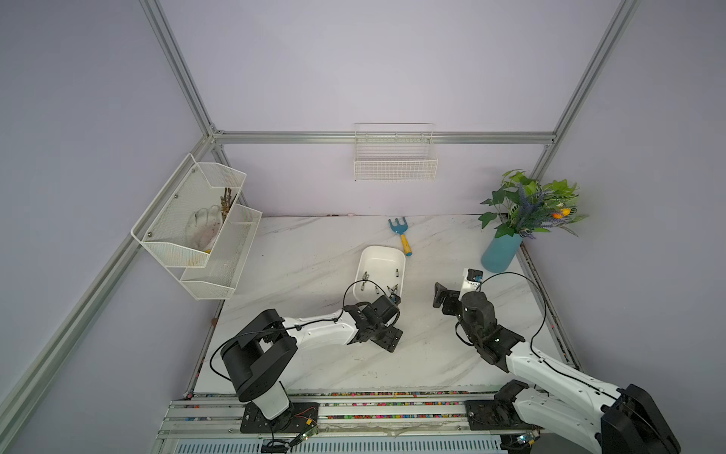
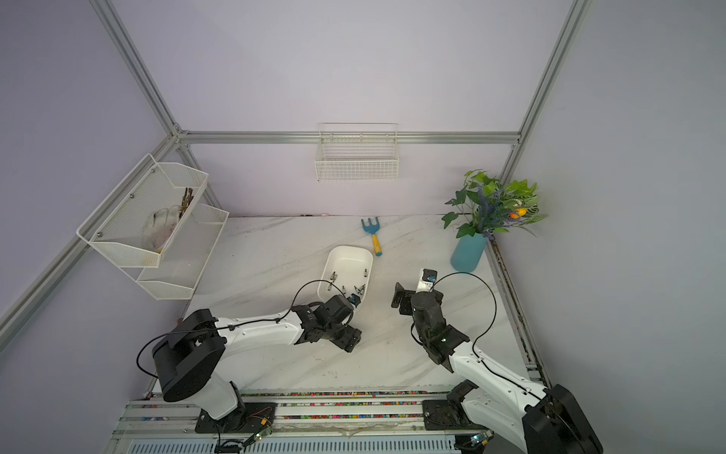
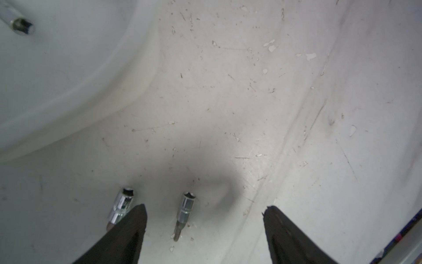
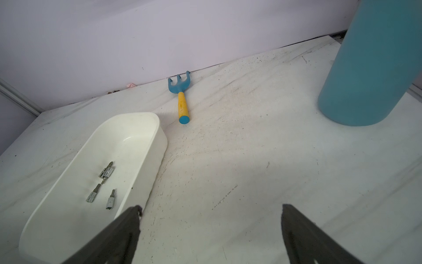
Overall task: Put the bit on the desktop into the storage box
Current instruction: Pick up the screwdriver bit from the center of the board.
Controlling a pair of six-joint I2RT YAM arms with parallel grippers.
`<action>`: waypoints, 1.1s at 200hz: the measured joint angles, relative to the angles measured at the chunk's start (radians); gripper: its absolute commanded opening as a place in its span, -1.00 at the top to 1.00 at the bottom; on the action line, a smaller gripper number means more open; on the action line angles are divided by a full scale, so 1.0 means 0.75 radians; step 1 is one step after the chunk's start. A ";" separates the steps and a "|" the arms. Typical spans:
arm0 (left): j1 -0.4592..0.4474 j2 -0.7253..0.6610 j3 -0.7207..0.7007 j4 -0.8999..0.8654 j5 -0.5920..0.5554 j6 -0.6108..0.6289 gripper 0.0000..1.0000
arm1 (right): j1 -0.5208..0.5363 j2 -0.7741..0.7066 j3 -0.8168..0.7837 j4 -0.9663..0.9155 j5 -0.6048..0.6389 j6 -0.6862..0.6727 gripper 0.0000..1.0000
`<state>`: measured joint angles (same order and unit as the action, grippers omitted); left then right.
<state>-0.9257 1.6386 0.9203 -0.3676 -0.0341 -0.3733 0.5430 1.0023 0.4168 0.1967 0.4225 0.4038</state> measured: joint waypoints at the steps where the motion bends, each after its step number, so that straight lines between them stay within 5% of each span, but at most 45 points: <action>1: 0.000 0.000 0.000 -0.001 0.000 -0.002 -0.60 | 0.000 0.001 -0.001 0.002 -0.001 -0.001 -0.99; 110: -0.016 0.027 0.000 -0.021 -0.047 -0.001 -0.27 | 0.000 -0.178 -0.255 0.222 -0.124 -0.128 -0.99; 220: -0.018 0.060 0.000 -0.023 -0.111 -0.002 0.19 | 0.000 -0.143 -0.267 0.298 -0.165 -0.141 -0.99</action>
<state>-0.9394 1.6833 0.9203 -0.3847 -0.1173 -0.3744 0.5430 0.8948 0.2165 0.4198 0.2985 0.2977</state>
